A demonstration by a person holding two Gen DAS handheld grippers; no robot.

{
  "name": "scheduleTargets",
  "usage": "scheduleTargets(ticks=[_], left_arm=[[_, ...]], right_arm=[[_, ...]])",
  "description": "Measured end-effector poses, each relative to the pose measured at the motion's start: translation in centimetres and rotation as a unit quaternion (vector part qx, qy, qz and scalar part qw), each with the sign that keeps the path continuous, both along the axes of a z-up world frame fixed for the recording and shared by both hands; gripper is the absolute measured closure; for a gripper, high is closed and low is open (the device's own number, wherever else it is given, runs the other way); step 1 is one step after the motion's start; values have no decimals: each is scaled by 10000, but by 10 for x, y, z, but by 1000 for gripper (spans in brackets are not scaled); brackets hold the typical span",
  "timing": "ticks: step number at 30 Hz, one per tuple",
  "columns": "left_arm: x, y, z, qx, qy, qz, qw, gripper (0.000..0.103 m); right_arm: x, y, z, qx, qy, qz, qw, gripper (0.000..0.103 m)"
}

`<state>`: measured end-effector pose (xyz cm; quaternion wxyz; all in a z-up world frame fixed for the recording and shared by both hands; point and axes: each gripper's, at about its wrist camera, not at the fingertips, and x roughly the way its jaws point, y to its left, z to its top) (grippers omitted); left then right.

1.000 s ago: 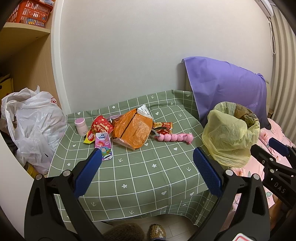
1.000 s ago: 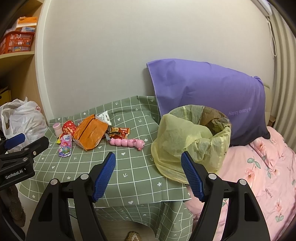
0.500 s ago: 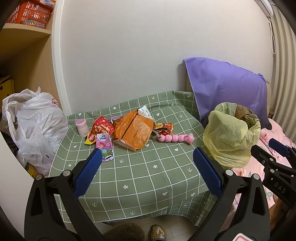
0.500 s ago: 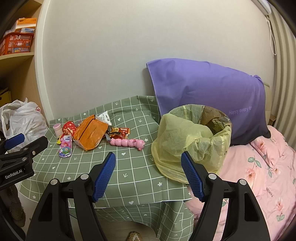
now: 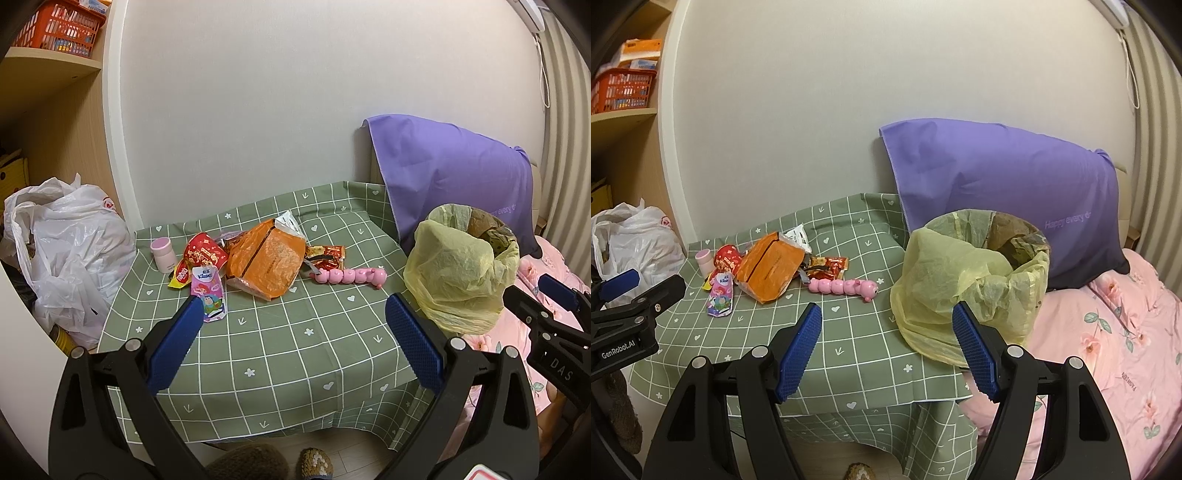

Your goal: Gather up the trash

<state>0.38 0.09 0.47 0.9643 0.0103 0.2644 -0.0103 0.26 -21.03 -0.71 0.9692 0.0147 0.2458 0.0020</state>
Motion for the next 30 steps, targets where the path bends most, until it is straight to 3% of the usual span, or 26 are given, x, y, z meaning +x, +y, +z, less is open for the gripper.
scheduleTargets(ticks=[20, 30], left_arm=[[-3, -4, 2, 40, -80, -5, 10000, 9], [28, 15, -4, -229, 58, 115, 9997, 9]], right_arm=[[-4, -6, 5, 13, -85, -47, 10000, 34], [21, -1, 8, -39, -39, 14, 10000, 34]])
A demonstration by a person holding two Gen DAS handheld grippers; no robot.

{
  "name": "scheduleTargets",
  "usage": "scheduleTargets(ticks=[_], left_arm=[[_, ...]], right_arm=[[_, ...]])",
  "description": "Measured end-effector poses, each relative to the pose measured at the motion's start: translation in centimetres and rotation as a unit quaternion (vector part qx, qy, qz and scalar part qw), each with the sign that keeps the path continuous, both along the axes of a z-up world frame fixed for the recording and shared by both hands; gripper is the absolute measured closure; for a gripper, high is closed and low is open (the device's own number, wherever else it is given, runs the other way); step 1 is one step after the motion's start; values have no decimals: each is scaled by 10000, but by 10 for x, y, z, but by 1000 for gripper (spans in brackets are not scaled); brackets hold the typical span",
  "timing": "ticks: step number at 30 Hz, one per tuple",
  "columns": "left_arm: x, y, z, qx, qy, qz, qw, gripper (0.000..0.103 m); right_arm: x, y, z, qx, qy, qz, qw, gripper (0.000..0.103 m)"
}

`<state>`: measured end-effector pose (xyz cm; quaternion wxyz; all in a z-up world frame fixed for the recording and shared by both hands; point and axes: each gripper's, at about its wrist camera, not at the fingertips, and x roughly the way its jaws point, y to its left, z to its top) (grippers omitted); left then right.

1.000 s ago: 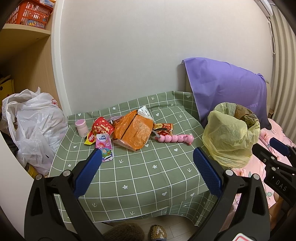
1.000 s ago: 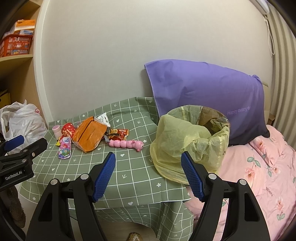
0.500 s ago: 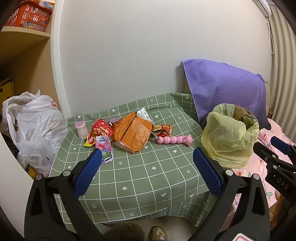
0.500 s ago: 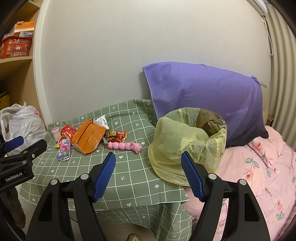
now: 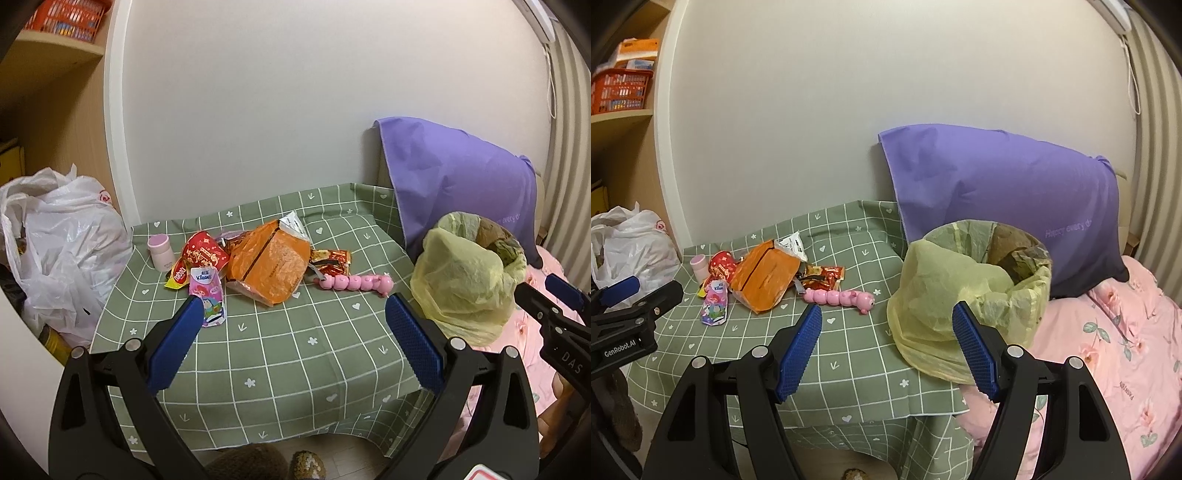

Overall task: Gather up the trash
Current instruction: 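Grasp the pink drink pouch with left tool while right tool grasps orange bag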

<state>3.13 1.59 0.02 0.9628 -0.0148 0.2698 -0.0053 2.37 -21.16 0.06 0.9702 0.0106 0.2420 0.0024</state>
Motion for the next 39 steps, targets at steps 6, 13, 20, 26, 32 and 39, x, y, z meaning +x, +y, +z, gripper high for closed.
scheduleTargets(ticks=[6, 13, 20, 26, 32, 39], left_arm=[[34, 34, -10, -73, -26, 267, 9996, 9], [85, 87, -31, -307, 233, 516, 9979, 9], [124, 129, -59, -622, 626, 723, 9935, 9], [148, 161, -74, -662, 978, 1252, 9851, 9], [162, 175, -101, -814, 1525, 1233, 9772, 9], [186, 178, -145, -1346, 1910, 1125, 9658, 22]], right_arm=[[40, 9, -4, -6, 131, 136, 9998, 34], [109, 39, -19, -96, 394, 643, 9971, 34], [183, 73, -47, -93, 651, 1404, 9879, 34], [241, 120, -70, -35, 897, 2188, 9716, 34], [273, 156, -85, -87, 998, 2634, 9595, 34], [280, 153, -99, -235, 1191, 2579, 9585, 34]])
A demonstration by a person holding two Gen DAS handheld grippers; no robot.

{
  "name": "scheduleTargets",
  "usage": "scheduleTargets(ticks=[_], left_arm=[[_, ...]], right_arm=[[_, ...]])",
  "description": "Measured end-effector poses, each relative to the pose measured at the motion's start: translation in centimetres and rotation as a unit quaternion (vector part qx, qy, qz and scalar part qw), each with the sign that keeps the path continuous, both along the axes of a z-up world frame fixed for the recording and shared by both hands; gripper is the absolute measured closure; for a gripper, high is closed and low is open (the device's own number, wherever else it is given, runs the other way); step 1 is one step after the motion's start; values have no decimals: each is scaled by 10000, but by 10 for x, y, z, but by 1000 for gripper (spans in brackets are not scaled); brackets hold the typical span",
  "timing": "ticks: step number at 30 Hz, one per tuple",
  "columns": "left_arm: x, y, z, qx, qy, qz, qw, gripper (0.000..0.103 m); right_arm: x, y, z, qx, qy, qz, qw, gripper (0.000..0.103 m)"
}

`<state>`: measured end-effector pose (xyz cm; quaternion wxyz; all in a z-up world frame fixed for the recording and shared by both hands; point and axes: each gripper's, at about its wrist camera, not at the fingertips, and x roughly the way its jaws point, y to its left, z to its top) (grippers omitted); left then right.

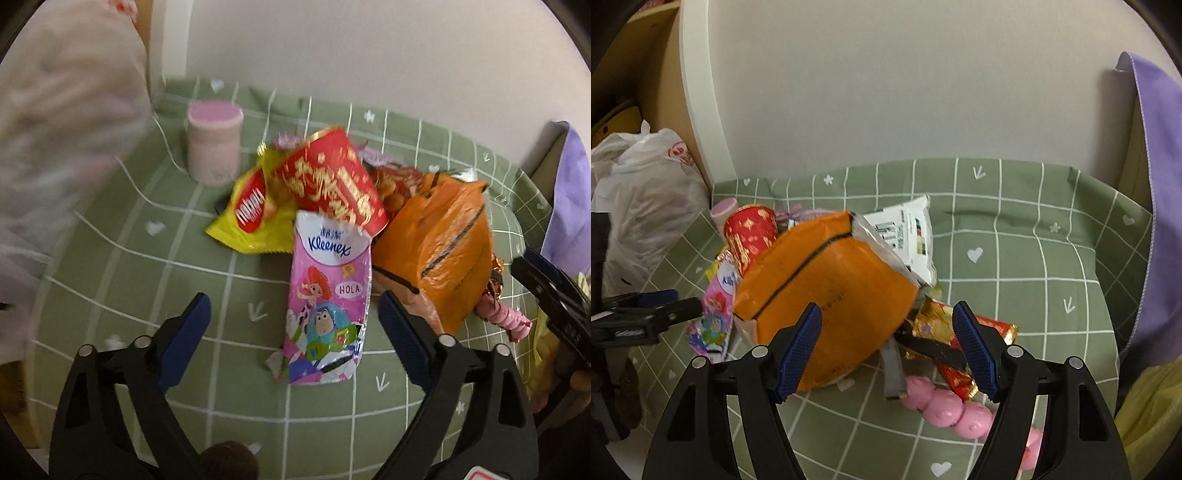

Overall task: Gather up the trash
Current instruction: 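Grasp the pink drink pouch with left tool while right tool grasps orange bag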

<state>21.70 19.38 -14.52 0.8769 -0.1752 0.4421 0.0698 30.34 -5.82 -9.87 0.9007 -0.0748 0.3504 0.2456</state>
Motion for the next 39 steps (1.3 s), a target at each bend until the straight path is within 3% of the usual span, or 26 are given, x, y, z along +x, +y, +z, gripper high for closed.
scheduleTargets(ticks=[3, 5, 7, 9, 10, 16, 19, 25, 32, 39], left_arm=[[10, 2, -11, -168, 80, 64, 9998, 32], [16, 0, -16, -238, 157, 11, 9996, 45], [20, -1, -20, -277, 262, -25, 9993, 73], [19, -2, -17, -279, 258, -53, 9993, 90], [15, -2, -12, -293, 206, -104, 9993, 94], [-8, 0, 26, 1, -114, -464, 9989, 97], [-12, 8, 34, -43, -217, -360, 9991, 97], [-14, 17, 48, -69, -359, -302, 9989, 97], [-12, 28, 50, -180, -408, -169, 9989, 97], [-12, 29, 44, -255, -393, -243, 9986, 97]], right_arm=[[-4, -6, -2, -173, -66, -61, 9998, 34], [-7, -11, -2, -243, -91, -105, 9996, 34], [-9, -15, -2, -253, -71, -139, 9996, 34], [-10, -16, -1, -209, -28, -127, 9997, 34], [-9, -15, -1, -187, -16, -121, 9998, 34], [-3, 14, 5, 21, -37, -106, 9999, 34], [5, 35, 5, 142, -22, -181, 9997, 34], [26, 69, 19, 229, -545, -181, 9981, 34], [33, 91, -1, -331, -202, -444, 9983, 34], [20, 80, -49, -720, 318, -548, 9954, 34]])
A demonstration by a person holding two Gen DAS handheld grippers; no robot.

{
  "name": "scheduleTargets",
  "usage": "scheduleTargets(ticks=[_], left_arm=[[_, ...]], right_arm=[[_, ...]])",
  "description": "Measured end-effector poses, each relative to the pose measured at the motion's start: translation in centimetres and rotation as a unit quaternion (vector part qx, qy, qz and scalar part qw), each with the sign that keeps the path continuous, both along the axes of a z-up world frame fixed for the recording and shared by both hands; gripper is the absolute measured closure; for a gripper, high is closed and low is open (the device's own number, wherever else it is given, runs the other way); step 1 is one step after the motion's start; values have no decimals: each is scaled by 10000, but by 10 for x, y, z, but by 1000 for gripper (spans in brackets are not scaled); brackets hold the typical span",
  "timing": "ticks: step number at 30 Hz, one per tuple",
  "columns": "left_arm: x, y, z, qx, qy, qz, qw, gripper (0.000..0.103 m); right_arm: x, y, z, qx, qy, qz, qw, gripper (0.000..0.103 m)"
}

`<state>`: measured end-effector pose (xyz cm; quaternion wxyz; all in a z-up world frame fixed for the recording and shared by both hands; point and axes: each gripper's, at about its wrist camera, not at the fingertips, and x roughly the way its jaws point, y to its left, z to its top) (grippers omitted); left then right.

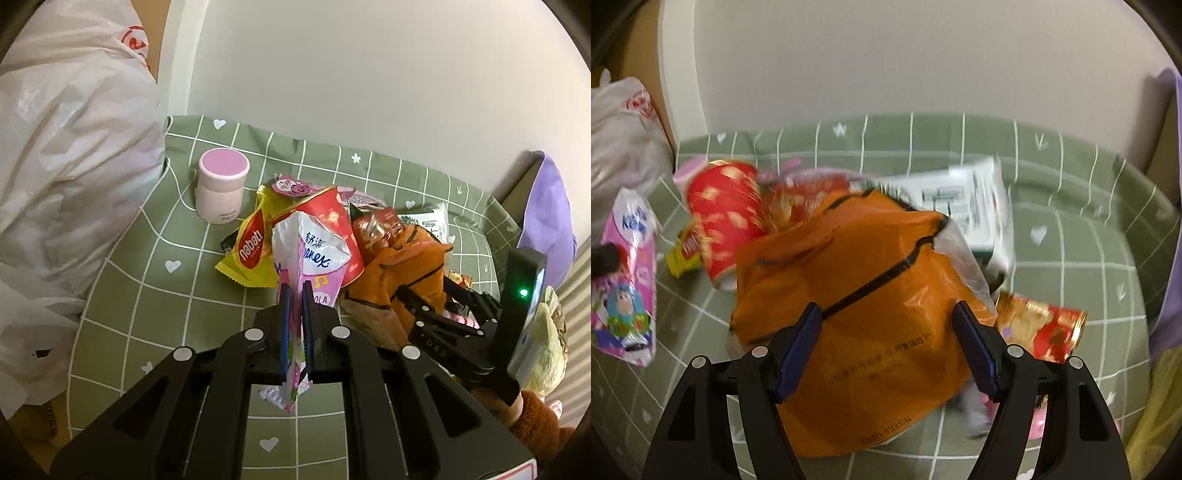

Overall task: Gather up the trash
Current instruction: 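Grasp the pink drink pouch with left tool while right tool grasps orange bag, then lift the pouch and orange bag and carry both toward the yellow bin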

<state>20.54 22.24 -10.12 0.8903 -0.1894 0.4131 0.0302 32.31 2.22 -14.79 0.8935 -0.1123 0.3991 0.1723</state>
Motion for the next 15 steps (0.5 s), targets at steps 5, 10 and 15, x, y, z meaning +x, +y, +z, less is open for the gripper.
scheduleTargets(ticks=[5, 10, 15], left_arm=[[-2, -6, -1, -37, 22, -69, 10000, 97], [-5, -10, 9, -53, -118, -100, 9999, 97], [-5, -11, 12, -77, -153, -108, 9998, 97]], right_arm=[[6, 0, -6, -26, 75, 69, 9999, 72], [4, -24, 17, 549, 207, 196, 9981, 89], [-8, -56, 43, 1107, 126, 374, 9931, 71]])
